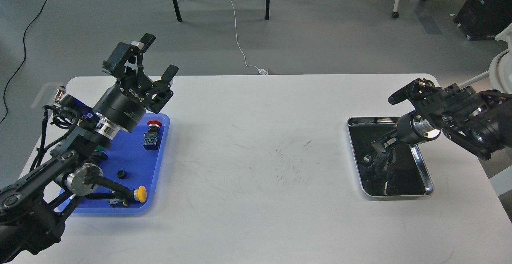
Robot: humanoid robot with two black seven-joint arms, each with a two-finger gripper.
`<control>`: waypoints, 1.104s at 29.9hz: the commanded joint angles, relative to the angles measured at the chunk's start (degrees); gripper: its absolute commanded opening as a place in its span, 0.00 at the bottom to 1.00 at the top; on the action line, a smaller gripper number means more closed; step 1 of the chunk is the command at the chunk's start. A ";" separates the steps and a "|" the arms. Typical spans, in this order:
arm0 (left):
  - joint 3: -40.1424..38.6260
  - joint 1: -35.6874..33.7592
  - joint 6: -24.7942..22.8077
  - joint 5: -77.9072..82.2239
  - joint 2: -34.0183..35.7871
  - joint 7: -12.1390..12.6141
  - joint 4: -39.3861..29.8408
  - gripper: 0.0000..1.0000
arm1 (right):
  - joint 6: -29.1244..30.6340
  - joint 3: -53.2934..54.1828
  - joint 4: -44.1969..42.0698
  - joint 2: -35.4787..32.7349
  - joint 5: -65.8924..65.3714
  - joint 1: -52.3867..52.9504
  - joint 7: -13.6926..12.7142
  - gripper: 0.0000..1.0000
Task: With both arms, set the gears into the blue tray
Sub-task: 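Grasp another small black part on the metal tray with the right gripper, then carry the black part toward the table center with the right gripper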
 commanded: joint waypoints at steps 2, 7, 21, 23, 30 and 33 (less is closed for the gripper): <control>0.00 0.01 -0.08 -0.01 -0.08 0.48 0.00 0.98 | 0.01 -0.09 0.00 0.00 0.00 0.00 0.00 0.45; 0.00 0.01 -0.08 -0.01 0.01 0.48 0.00 0.98 | 0.01 -0.09 0.00 0.00 0.00 -0.09 0.00 0.33; 0.00 0.01 -0.08 -0.01 0.01 0.48 0.00 0.98 | 0.01 -0.79 1.58 -0.79 0.44 2.19 0.00 0.18; 0.00 0.01 -0.08 -0.01 0.01 0.48 0.00 0.98 | 0.01 -0.53 3.24 -1.93 0.53 4.21 0.00 0.18; -0.08 0.01 -0.08 -0.01 0.01 0.48 0.00 0.98 | -0.17 2.19 10.28 -1.85 3.24 12.91 0.00 0.19; -0.08 0.01 -0.08 -0.01 0.09 0.39 0.00 0.98 | -0.17 2.20 11.34 1.92 5.09 15.46 0.00 0.19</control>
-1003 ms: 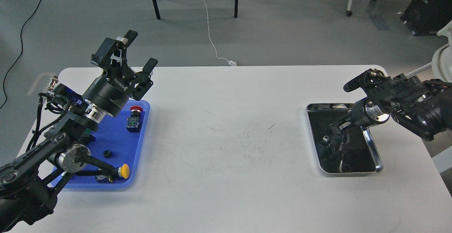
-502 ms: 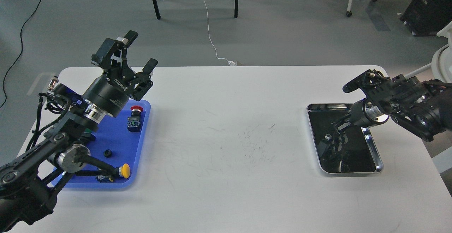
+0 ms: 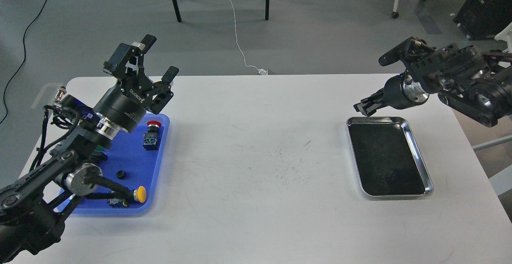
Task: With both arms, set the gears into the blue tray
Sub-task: 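Carry the black part toward the table center with the right gripper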
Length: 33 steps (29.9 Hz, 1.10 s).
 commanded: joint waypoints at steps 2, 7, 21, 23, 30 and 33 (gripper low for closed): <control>-0.10 0.00 0.00 -0.09 0.17 -0.06 -0.08 0.98 | -0.19 0.11 0.96 7.07 2.06 2.34 0.00 0.19; -2.29 2.01 -0.52 -0.09 0.53 -0.06 -0.35 0.98 | -4.14 -0.15 -0.96 17.44 2.85 0.33 0.00 0.19; -5.81 5.89 -3.69 -0.09 1.05 0.03 -0.61 0.98 | -7.39 -4.11 -0.79 25.19 2.85 -3.98 0.00 0.19; -5.81 5.89 -3.60 -0.09 1.05 0.03 -0.61 0.98 | -8.54 -4.28 -0.79 25.19 2.85 -4.68 0.00 0.19; -5.72 5.97 -3.69 -0.09 1.40 0.03 -0.70 0.98 | -9.51 -4.29 -0.53 25.19 3.12 -7.15 0.00 0.22; -5.64 6.32 -3.69 -0.09 1.40 0.03 -0.70 0.98 | -9.77 -4.29 -0.09 25.19 3.21 -7.76 0.00 0.24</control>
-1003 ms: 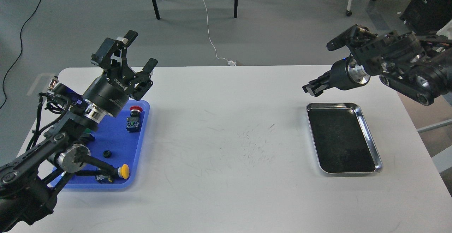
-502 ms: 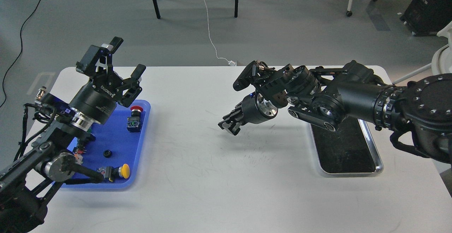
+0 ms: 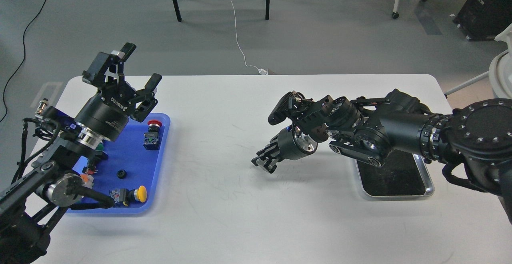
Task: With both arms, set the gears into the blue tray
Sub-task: 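Carry the black part toward the table center with the right gripper, then release the black part on the table and retract the right arm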
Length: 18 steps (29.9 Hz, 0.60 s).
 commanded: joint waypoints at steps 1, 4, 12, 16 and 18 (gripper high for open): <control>0.05 0.35 0.00 0.00 0.01 0.00 0.05 0.98 | -0.32 0.00 0.35 0.00 0.08 -0.63 0.01 0.25; 0.05 0.35 0.00 0.00 0.01 0.00 0.05 0.98 | -0.32 0.00 0.61 0.00 0.08 -1.07 0.01 0.27; 0.05 0.70 0.00 0.00 -0.08 -0.09 0.05 0.98 | -0.67 0.00 0.52 0.00 0.08 -1.69 0.01 0.38; 0.05 0.70 0.00 0.00 0.01 -0.44 0.05 0.98 | -2.69 0.79 0.43 0.00 0.43 -1.34 0.01 0.78; 0.05 0.70 0.00 0.00 0.01 -0.61 0.05 0.98 | -2.78 1.23 0.52 0.00 1.74 -0.37 0.01 0.86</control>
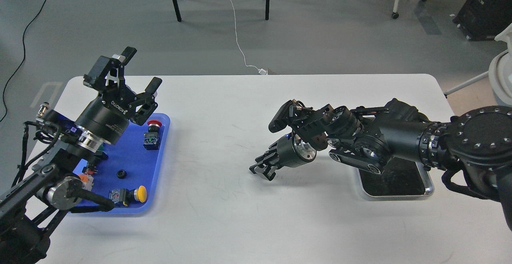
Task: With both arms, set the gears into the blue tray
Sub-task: 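Release the black part on the table and retract the right arm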
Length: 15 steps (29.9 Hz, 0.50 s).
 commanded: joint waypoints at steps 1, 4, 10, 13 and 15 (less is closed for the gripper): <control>0.08 0.01 0.00 0.00 0.06 -0.31 0.00 0.98 | -0.49 1.23 0.16 0.00 2.58 1.90 0.00 0.92; 0.08 0.01 0.00 0.09 0.06 -0.49 0.00 0.98 | -0.49 3.77 2.35 -3.06 7.32 3.93 0.00 0.96; 1.05 -0.08 -0.35 2.98 0.06 -1.19 -0.18 0.98 | -0.32 14.40 10.26 -18.34 25.05 1.48 0.00 0.96; 1.40 -0.35 -0.52 10.52 0.06 -1.89 -0.35 0.98 | -0.49 19.14 12.46 -25.38 35.52 -3.52 0.00 0.96; 1.93 -0.26 -0.79 16.76 -0.20 -2.65 -1.32 0.98 | -0.49 24.32 12.91 -28.90 43.07 -8.61 0.00 0.96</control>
